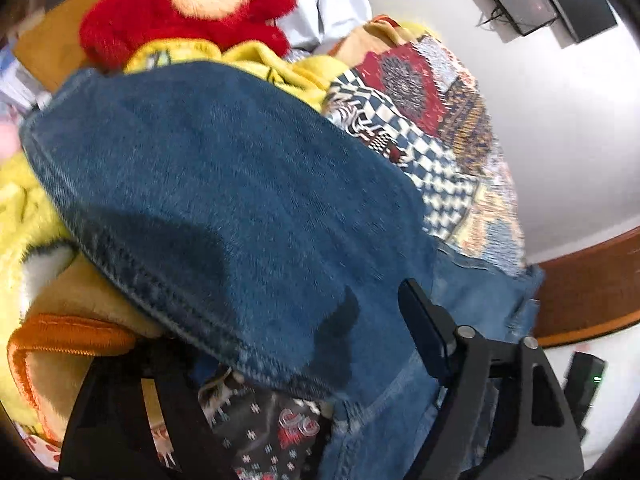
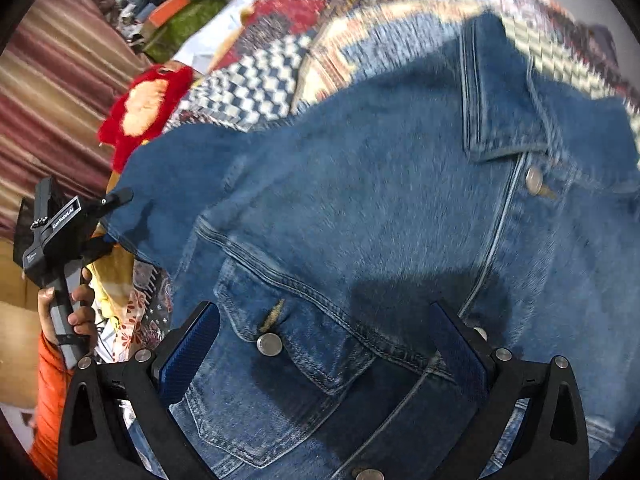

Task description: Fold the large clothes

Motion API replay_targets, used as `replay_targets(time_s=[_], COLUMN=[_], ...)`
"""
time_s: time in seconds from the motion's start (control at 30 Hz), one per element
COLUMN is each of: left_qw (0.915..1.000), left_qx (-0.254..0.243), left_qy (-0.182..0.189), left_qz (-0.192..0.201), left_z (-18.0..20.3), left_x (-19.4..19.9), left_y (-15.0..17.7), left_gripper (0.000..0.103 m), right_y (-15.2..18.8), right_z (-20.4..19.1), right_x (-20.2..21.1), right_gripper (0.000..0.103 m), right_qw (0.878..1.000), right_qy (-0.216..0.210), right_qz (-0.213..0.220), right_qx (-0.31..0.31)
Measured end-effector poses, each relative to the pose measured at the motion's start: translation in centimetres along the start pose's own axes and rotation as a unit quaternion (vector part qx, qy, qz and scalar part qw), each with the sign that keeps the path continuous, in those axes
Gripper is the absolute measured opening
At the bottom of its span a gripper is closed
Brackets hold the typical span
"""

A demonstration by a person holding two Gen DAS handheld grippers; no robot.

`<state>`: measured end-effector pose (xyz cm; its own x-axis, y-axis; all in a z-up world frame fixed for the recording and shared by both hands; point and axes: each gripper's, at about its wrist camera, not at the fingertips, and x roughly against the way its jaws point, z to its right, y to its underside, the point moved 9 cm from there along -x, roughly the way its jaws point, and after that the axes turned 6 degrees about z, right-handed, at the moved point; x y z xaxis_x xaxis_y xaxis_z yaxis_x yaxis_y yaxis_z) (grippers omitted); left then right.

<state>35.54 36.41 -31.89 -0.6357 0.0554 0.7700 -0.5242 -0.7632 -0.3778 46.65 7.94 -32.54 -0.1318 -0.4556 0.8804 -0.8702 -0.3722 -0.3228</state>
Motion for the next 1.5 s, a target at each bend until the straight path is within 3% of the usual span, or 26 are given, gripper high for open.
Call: replay_targets(time_s=[0.03,0.07,0.1,0.17,0.2,0.3,0.4,0.43,0.47,0.53,0.63,0.73,0.83,0.97,1.13,1.17,1.27,1.33,1.5], left_qw=[0.9990,0.9964,0.9884,0.9784,0.9713,0.9593,0.9461,0.9372,0.9297,0.9232,0.9230,0.9237,0.9380,0.9538,0.9588,0.9607,0.9662,0.9701,0.9812], left_qx=[-0.025,-0.048,-0.088,-0.128,-0.150,-0.185,-0.231,-0.257,-0.281,-0.309,-0.336,-0.360,-0.342,-0.298,-0.280,-0.272,-0.253,-0.241,-0.190], left_qy=[-0.033,-0.063,-0.111,-0.141,-0.153,-0.163,-0.151,-0.146,-0.135,-0.101,-0.056,-0.042,-0.033,-0.020,-0.013,-0.002,0.006,0.025,0.032], left_qz=[0.017,0.032,0.054,0.080,0.102,0.137,0.169,0.185,0.197,0.205,0.178,0.125,0.044,-0.029,-0.049,-0.055,-0.051,-0.017,-0.007], left_z=[0.3,0.4,0.6,1.0,1.5,3.0,6.3,8.0,9.9,13.1,16.6,18.1,17.0,14.9,14.3,14.1,13.4,12.9,9.0], left_x=[0.0,0.1,0.5,1.4,2.5,4.9,7.5,8.7,9.6,10.8,10.2,7.0,2.3,-2.0,-3.0,-2.5,-0.9,1.0,2.0], left_y=[-0.1,-0.2,-0.4,-0.5,-0.8,-1.4,-1.9,-1.8,-1.6,-0.6,1.8,4.8,7.9,11.2,12.4,12.2,11.5,10.3,6.9], left_gripper=[0.065,0.051,0.035,0.021,0.019,0.014,0.013,0.013,0.012,0.012,0.012,0.012,0.012,0.012,0.016,0.023,0.066,0.068,0.068], right_y=[0.2,0.4,0.5,0.6,0.6,0.7,0.6,0.6,0.6,0.8,1.1,1.6,2.3,3.9,4.9,4.9,4.5,4.2,3.5], right_z=[0.3,0.6,0.7,0.7,0.7,0.6,0.9,1.1,1.3,1.7,2.7,3.7,4.5,5.9,7.1,7.2,6.8,6.1,4.2], right_x=[-0.5,-0.9,-1.0,-0.6,-0.3,1.1,2.9,3.6,4.4,5.8,8.3,10.8,13.3,15.1,15.2,15.0,14.1,13.3,11.7], right_gripper=[0.103,0.103,0.102,0.102,0.102,0.102,0.102,0.102,0.102,0.102,0.102,0.102,0.102,0.102,0.102,0.102,0.102,0.102,0.102], right_qw=[1.000,1.000,1.000,1.000,1.000,1.000,1.000,1.000,1.000,0.999,0.998,0.997,0.995,0.994,0.994,0.994,0.995,0.995,0.996], right_qy=[0.001,0.003,0.001,-0.004,-0.006,-0.011,0.000,0.003,0.005,0.002,0.004,0.008,0.012,0.021,0.042,0.042,0.038,0.035,0.019], right_qz=[-0.007,-0.015,-0.018,-0.014,-0.013,-0.005,0.009,0.016,0.022,0.034,0.052,0.071,0.090,0.098,0.095,0.094,0.090,0.087,0.085], right_qx=[-0.007,-0.012,-0.015,-0.019,-0.021,-0.020,-0.013,-0.012,-0.012,-0.018,-0.024,-0.029,-0.032,-0.036,-0.036,-0.037,-0.038,-0.033,-0.027])
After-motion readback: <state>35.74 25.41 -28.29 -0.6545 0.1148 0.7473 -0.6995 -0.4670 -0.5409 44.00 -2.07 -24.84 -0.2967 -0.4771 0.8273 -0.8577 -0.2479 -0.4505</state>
